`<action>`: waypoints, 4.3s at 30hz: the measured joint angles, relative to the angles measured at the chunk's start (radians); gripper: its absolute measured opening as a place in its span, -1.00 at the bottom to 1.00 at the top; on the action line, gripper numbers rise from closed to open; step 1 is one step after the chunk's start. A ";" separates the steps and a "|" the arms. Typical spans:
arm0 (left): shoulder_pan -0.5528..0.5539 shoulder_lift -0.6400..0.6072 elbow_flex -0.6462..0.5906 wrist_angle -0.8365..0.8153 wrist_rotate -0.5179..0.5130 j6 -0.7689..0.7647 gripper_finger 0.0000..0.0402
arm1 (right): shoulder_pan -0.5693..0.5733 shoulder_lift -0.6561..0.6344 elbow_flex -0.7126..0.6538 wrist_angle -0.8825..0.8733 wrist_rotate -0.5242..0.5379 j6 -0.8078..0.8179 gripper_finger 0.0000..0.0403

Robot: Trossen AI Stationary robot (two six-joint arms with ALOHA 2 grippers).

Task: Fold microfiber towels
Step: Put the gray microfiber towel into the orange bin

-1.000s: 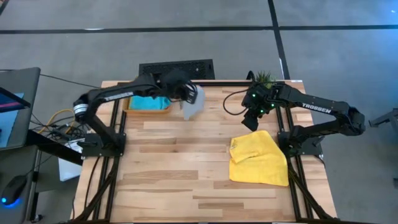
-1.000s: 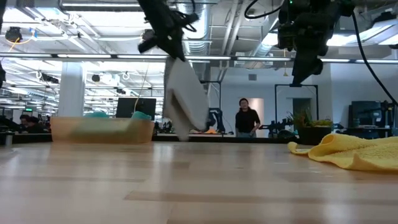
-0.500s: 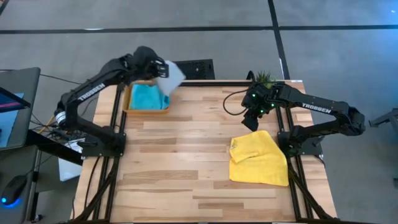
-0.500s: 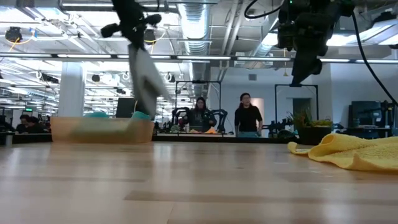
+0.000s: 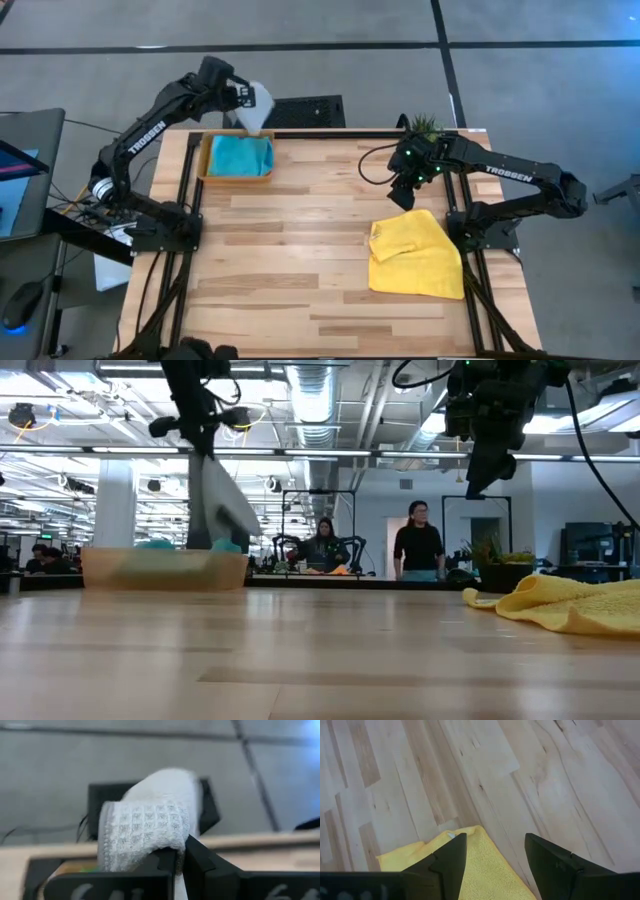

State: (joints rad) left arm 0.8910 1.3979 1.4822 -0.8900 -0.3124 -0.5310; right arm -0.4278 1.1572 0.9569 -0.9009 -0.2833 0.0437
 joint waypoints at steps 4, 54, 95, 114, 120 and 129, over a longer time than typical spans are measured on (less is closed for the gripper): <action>-0.047 0.028 -0.009 -0.179 -0.027 -0.012 -1.00 | 0.000 0.000 0.000 0.000 0.000 0.000 0.12; -0.237 -0.035 -0.158 -0.583 0.020 -0.231 -0.30 | 0.000 0.000 0.000 0.005 0.000 0.008 0.12; -0.192 -0.154 -0.736 0.003 -0.199 -0.360 -0.31 | 0.000 0.000 0.000 0.016 -0.001 0.009 0.12; -0.085 -0.153 -0.736 0.062 -0.136 -0.191 -0.61 | 0.000 0.000 0.000 0.016 0.008 0.027 0.12; -0.076 -0.153 -0.736 0.088 -0.039 -0.158 -0.96 | 0.000 0.000 0.000 0.016 0.008 0.027 0.12; -0.076 -0.153 -0.737 0.470 0.168 -0.222 -0.99 | 0.000 0.000 0.000 0.016 0.008 0.027 0.12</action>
State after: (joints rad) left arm 0.8148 1.2453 0.7456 -0.4201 -0.1446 -0.7533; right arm -0.4279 1.1572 0.9569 -0.8848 -0.2756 0.0711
